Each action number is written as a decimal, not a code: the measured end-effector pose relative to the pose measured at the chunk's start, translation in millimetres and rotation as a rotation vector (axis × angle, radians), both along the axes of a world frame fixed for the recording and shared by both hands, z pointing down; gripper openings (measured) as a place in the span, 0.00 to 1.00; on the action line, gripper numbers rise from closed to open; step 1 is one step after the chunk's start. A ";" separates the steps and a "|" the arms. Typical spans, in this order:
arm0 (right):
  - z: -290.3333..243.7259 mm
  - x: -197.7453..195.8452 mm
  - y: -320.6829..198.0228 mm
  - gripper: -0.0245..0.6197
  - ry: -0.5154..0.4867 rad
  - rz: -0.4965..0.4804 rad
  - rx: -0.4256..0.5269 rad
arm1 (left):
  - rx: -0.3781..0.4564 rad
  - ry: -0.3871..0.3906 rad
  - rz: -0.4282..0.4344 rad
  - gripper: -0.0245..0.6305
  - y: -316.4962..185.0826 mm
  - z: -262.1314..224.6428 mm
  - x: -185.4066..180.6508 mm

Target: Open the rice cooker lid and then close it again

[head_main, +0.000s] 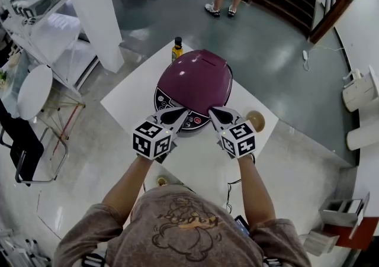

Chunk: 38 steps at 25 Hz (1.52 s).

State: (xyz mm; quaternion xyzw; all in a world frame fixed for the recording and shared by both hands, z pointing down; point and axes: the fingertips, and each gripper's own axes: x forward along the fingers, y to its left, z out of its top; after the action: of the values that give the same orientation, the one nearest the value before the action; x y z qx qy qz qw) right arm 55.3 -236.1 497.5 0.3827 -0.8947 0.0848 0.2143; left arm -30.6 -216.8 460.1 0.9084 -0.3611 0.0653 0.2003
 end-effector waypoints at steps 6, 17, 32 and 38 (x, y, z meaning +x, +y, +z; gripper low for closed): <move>-0.6 -1.2 6.3 0.05 -0.008 -0.017 -0.037 | 0.003 -0.002 0.000 0.07 0.6 -1.2 0.7; 5.8 -4.2 7.1 0.04 0.008 -0.001 -0.029 | -0.010 0.012 0.000 0.07 -3.9 5.1 4.3; 5.1 -1.7 9.1 0.05 -0.031 0.011 -0.031 | 0.032 -0.395 -0.006 0.07 -38.3 27.2 -4.2; 6.2 2.4 9.0 0.05 -0.039 0.023 -0.029 | -0.040 -0.445 0.051 0.07 -39.5 31.5 2.3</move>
State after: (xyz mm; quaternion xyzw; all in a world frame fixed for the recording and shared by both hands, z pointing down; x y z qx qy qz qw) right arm 57.6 -227.0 503.7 0.3880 -0.8929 0.1079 0.2013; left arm -28.3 -256.3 491.6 0.8764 -0.3718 0.2762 0.1318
